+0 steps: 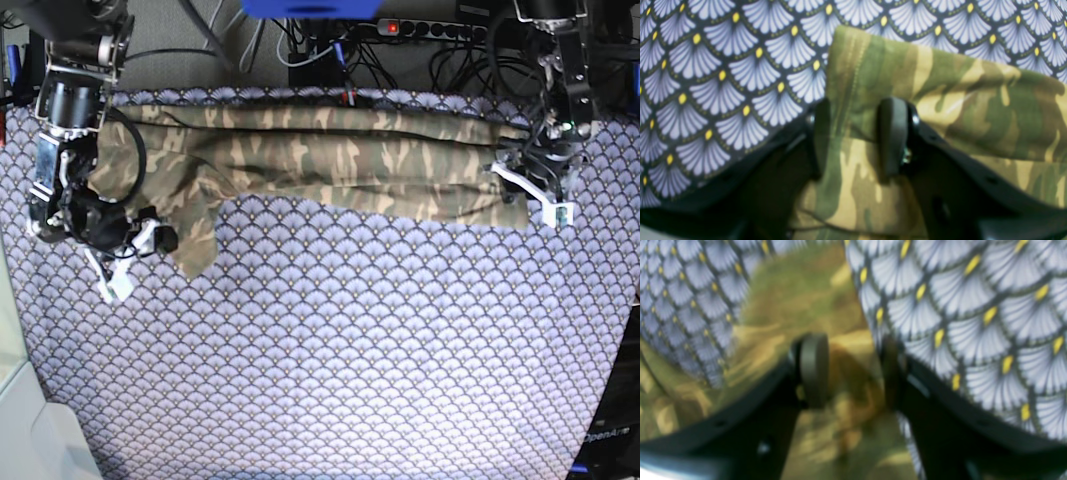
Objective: Fold the T-shirt properly
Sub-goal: 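Grasp both ends of the folded strip with both grippers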
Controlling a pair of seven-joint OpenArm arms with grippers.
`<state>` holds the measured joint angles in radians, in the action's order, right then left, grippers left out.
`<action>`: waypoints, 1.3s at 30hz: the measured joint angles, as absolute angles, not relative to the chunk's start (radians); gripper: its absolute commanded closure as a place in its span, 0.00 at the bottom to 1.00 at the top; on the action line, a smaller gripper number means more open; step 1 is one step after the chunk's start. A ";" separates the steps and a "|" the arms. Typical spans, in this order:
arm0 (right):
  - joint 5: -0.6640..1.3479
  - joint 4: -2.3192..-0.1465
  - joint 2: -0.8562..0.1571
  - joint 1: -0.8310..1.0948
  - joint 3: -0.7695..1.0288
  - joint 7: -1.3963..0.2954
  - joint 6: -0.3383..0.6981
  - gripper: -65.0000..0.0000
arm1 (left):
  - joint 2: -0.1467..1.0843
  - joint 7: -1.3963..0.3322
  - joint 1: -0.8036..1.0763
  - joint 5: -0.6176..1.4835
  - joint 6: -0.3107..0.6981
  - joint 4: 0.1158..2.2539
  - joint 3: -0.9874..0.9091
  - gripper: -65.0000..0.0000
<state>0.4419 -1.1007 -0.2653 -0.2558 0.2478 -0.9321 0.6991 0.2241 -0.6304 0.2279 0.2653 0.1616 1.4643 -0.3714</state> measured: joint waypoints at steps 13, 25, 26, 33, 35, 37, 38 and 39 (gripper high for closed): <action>0.456 -1.159 -0.269 -0.189 0.222 -0.895 0.698 0.72 | 0.224 -0.650 0.241 0.262 0.158 1.484 -0.372 0.63; 0.423 -1.322 -0.246 -0.123 0.117 -0.950 0.695 1.00 | 0.224 -0.648 0.244 0.262 0.158 1.484 -0.372 0.63; 0.424 -1.345 -0.244 -0.118 0.117 -0.971 0.695 1.00 | 0.224 -0.645 0.248 0.262 0.158 1.484 -0.372 0.63; 0.429 -1.607 -0.249 -0.066 0.202 -1.100 0.694 1.00 | 0.224 -0.641 0.252 0.263 0.159 1.486 -0.373 0.63; 0.415 -1.682 -0.246 -0.012 0.228 -1.137 0.695 1.00 | 0.224 -0.634 0.253 0.263 0.159 1.483 -0.373 0.63; 0.423 -1.759 -0.234 0.042 0.257 -1.149 0.695 1.00 | 0.224 -0.629 0.255 0.263 0.161 1.482 -0.373 0.63; 0.431 -1.798 -0.232 0.069 0.272 -1.145 0.695 1.00 | 0.224 -0.628 0.254 0.263 0.161 1.482 -0.373 0.63; 0.430 -1.831 -0.233 0.096 0.292 -1.134 0.695 1.00 | 0.224 -0.628 0.255 0.263 0.162 1.482 -0.373 0.63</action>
